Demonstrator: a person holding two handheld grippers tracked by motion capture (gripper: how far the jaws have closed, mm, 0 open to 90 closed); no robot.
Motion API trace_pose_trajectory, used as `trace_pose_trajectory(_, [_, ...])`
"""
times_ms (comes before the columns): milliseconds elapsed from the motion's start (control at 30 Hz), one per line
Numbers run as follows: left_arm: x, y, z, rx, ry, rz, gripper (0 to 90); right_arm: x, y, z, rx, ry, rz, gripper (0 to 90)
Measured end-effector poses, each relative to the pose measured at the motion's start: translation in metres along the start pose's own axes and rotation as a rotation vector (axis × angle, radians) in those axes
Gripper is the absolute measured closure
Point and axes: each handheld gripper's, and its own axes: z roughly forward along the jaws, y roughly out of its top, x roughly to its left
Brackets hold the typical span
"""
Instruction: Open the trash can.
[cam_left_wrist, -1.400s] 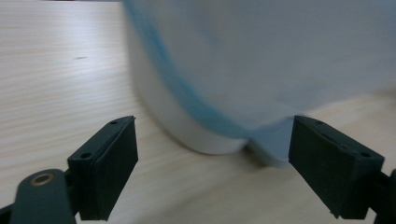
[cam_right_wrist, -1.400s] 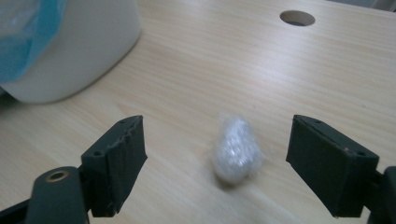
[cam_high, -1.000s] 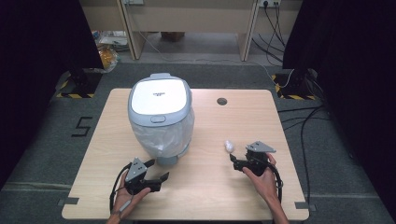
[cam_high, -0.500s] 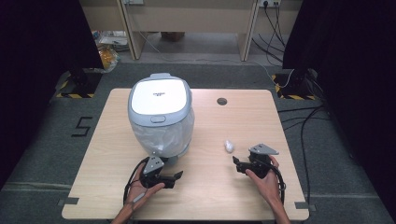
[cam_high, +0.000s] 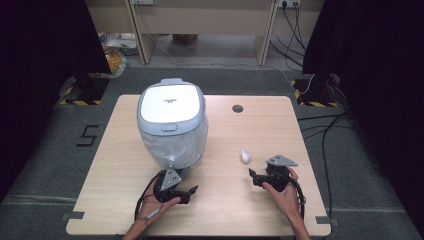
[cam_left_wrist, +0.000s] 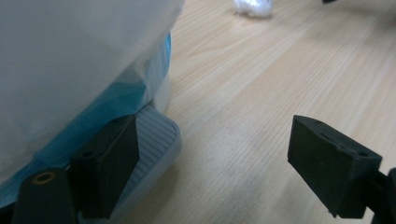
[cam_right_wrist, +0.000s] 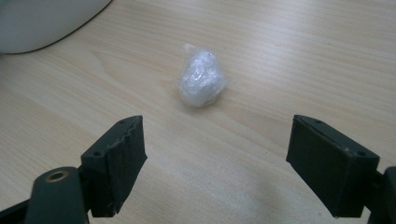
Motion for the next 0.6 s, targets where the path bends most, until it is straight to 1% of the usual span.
trace_pose_trajectory(133, [0.0021,0.0002,0.0006,0.006,-0.018,-0.011,16.0,-0.0006,-0.0009,0.0013,0.001,0.001,-0.006,19.3])
trace_pose_trajectory(333, [0.0021,0.0005,0.0019,0.028,-0.023,-0.003,16.6,-0.0008,-0.0009,0.0008,0.001,0.002,-0.003,19.4])
trace_pose_trajectory(433, [0.0032,0.0007,0.0034,0.047,-0.034,-0.015,16.7,-0.0010,-0.0006,-0.0001,-0.001,0.005,0.003,19.5])
trace_pose_trajectory(500, [0.0045,0.0012,0.0051,0.071,-0.047,-0.023,17.0,-0.0016,-0.0007,0.0000,0.002,0.003,0.003,19.5])
trace_pose_trajectory(567, [0.0066,0.0012,0.0061,0.085,-0.067,-0.038,17.1,-0.0023,-0.0007,0.0001,0.001,0.003,0.007,19.5])
trace_pose_trajectory(600, [0.0083,0.0011,0.0062,0.086,-0.078,-0.053,17.3,-0.0028,-0.0007,0.0000,0.001,0.002,0.006,19.5])
